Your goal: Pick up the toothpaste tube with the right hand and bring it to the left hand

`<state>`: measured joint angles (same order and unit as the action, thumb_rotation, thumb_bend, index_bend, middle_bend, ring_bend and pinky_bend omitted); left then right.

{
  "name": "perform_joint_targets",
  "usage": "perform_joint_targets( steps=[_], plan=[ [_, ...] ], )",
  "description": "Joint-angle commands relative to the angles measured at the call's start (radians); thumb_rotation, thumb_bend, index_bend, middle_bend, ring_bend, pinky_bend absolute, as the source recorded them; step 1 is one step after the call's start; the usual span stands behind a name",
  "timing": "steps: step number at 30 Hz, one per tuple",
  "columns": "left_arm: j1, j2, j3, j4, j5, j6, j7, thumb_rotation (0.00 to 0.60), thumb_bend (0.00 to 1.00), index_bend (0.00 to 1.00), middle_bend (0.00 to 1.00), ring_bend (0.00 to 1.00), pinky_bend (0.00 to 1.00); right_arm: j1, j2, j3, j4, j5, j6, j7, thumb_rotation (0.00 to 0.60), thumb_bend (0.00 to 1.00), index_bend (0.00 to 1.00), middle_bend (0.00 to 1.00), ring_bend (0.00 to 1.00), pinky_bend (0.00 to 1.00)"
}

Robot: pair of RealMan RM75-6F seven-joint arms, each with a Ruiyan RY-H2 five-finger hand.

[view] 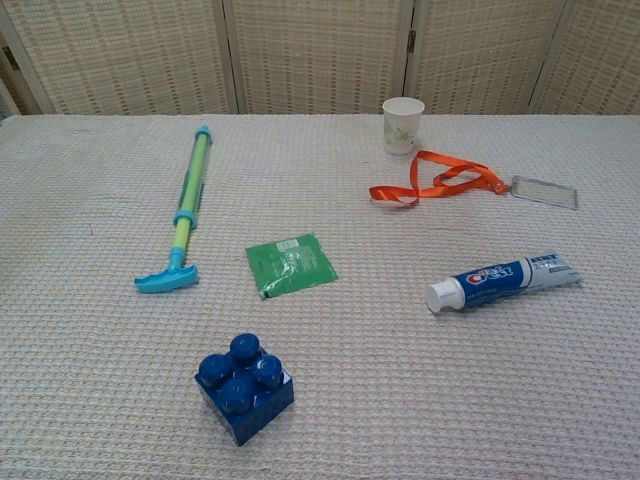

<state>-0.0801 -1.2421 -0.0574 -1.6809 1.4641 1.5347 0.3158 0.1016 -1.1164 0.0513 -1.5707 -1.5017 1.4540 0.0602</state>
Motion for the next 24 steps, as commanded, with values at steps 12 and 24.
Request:
perform_joint_targets(
  steps=[12, 24],
  plan=[
    [0.006, 0.004, 0.003, -0.004, 0.005, 0.006, -0.003, 0.6, 0.39, 0.0, 0.0, 0.0, 0.0, 0.006, 0.008, -0.003, -0.003, -0.016, -0.009, 0.003, 0.6, 0.29, 0.0, 0.1, 0.11, 0.02],
    [0.009, -0.001, 0.007, 0.002, 0.008, 0.006, -0.011, 0.6, 0.39, 0.0, 0.0, 0.0, 0.0, 0.16, -0.012, 0.008, -0.039, -0.027, -0.238, -0.11, 0.6, 0.29, 0.0, 0.13, 0.17, 0.07]
  ],
)
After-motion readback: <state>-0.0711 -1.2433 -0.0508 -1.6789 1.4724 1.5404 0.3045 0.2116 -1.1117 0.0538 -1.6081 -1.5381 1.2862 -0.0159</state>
